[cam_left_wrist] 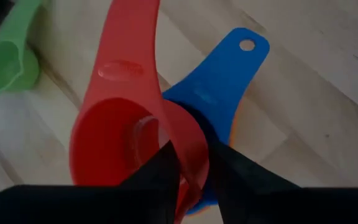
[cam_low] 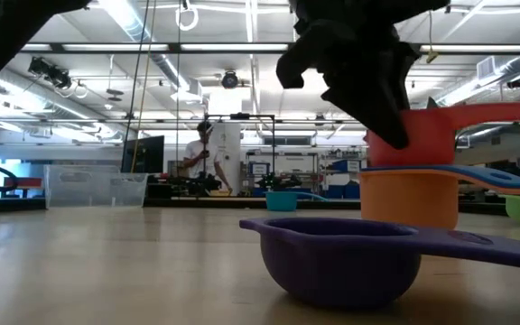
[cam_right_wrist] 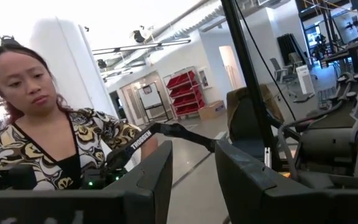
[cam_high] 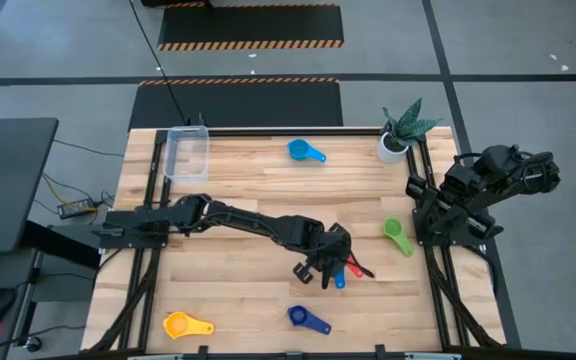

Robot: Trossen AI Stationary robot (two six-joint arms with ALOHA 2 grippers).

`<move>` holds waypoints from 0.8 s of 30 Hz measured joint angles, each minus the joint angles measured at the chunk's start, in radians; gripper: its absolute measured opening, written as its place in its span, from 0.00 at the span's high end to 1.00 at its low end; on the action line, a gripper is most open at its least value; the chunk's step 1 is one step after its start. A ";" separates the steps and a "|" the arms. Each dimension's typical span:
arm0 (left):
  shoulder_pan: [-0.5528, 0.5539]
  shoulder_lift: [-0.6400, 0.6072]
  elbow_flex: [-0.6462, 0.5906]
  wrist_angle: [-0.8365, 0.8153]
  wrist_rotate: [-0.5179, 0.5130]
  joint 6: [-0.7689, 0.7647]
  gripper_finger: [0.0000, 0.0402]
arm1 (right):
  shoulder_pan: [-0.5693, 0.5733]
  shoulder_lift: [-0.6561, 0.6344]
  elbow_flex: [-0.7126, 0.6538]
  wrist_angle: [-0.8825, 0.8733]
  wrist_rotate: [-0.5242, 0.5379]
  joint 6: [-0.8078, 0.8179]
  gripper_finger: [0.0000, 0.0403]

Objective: Nest measuring cups in basket
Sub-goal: Stack the red measuring cup on top of the blue measuring cup

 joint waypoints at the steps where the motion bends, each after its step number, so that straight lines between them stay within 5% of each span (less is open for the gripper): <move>1: -0.001 0.000 0.008 0.000 -0.002 -0.003 0.77 | 0.000 0.000 0.000 0.000 0.000 0.000 0.68; 10: 0.001 -0.001 0.021 -0.112 -0.018 -0.003 0.76 | 0.000 0.000 0.000 0.000 0.000 0.000 0.68; 17: -0.012 -0.009 0.036 -0.132 -0.190 -0.008 0.76 | 0.000 0.000 0.000 -0.007 0.000 0.000 0.68; 24: -0.029 -0.010 0.137 -0.261 -0.175 -0.278 0.76 | 0.000 0.012 0.000 -0.219 0.107 0.061 0.68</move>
